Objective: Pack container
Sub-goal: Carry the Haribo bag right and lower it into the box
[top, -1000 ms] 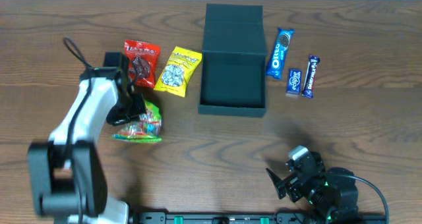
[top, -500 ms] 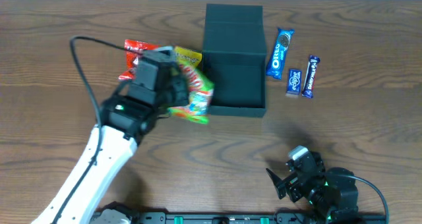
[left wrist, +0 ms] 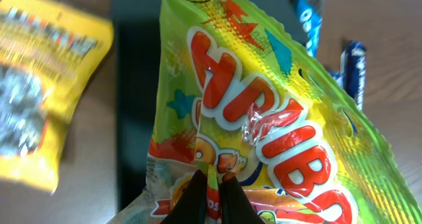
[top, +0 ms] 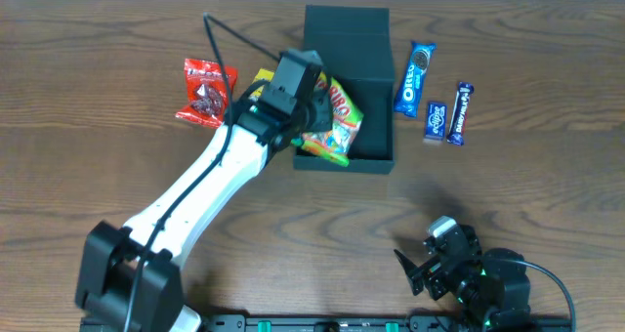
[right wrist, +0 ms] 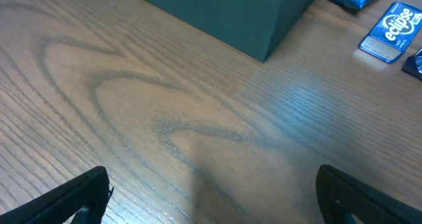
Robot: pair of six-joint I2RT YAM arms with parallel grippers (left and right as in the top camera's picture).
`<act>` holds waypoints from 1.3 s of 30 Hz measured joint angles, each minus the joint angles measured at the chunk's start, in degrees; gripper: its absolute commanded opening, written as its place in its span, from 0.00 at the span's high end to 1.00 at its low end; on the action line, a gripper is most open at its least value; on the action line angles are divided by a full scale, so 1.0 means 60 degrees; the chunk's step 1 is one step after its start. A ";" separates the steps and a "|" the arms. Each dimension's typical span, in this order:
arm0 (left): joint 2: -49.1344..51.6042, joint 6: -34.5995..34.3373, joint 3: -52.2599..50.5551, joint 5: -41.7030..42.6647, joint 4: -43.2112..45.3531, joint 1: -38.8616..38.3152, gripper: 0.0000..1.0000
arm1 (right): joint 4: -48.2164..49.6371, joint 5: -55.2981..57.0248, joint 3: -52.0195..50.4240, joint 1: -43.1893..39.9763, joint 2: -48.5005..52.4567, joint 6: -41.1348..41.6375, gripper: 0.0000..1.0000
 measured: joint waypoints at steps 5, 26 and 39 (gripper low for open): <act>0.0721 -0.0091 0.0889 0.0084 -0.0011 -0.0040 0.94 | 0.0004 0.0004 0.0000 0.0000 0.0000 0.0000 0.01; 0.2579 -0.1333 0.1348 -0.0302 0.0240 -0.0237 0.94 | 0.0004 0.0000 0.0000 0.0000 0.0000 0.0000 0.01; 0.2353 -0.0969 0.1657 -0.0342 -0.0259 -0.0062 0.14 | 0.0004 0.0004 0.0000 0.0000 0.0000 0.0000 0.01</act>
